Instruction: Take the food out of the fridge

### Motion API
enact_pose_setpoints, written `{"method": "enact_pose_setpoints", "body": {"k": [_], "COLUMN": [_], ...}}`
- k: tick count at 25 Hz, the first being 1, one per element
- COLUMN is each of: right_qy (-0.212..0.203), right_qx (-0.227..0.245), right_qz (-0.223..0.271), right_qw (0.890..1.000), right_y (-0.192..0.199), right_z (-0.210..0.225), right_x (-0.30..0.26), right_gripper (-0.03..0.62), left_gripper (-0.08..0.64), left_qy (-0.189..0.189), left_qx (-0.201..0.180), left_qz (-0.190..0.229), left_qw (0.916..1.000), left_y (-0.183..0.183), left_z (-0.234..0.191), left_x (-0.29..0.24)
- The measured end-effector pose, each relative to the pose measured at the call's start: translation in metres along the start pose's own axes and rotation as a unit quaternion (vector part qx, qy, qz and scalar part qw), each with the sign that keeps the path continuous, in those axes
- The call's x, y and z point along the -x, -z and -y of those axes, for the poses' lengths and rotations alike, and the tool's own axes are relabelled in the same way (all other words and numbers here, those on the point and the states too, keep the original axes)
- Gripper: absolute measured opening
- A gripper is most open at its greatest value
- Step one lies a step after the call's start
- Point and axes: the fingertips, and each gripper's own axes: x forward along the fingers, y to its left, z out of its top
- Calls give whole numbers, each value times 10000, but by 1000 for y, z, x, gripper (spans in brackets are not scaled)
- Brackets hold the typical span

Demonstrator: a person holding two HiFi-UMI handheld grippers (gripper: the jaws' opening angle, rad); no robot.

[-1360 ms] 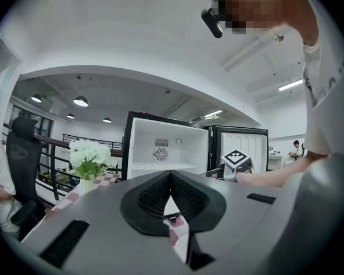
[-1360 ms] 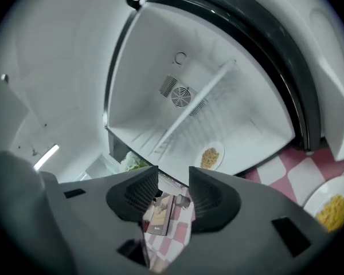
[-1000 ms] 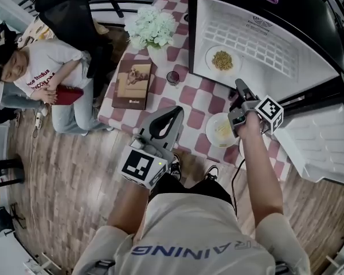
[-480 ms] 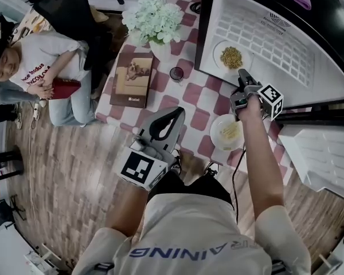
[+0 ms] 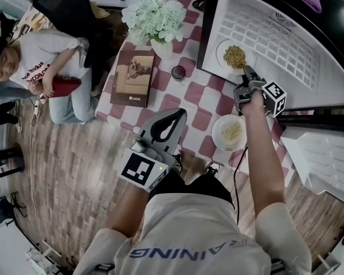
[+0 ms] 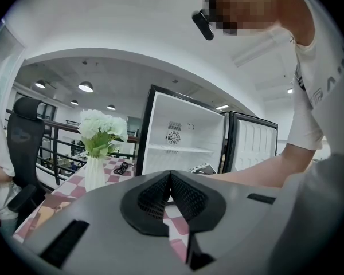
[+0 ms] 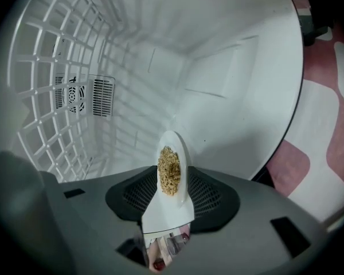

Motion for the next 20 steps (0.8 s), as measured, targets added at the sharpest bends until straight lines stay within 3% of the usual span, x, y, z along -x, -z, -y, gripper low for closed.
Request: {"method": "enact_pose_setpoints", "body": {"k": [3, 6, 20], "right_qy": [90, 223, 147], "right_qx": [1, -5, -206], "right_qz": [4, -48, -40], "right_qw": [10000, 9997, 9997], "right_y": [-2, -2, 24], "right_z": [4, 13, 26], "right_x": [-3, -3, 33], "right_gripper": [160, 36, 34], "left_gripper": [8, 8, 8], "left_qy": [-57, -78, 5], "left_qx": [27, 42, 40], "left_qz": [-65, -112, -81], "left_qw": [10000, 9999, 10000], "left_y": [6, 10, 9], "left_z": [-4, -6, 0], "left_x": [2, 5, 7]}}
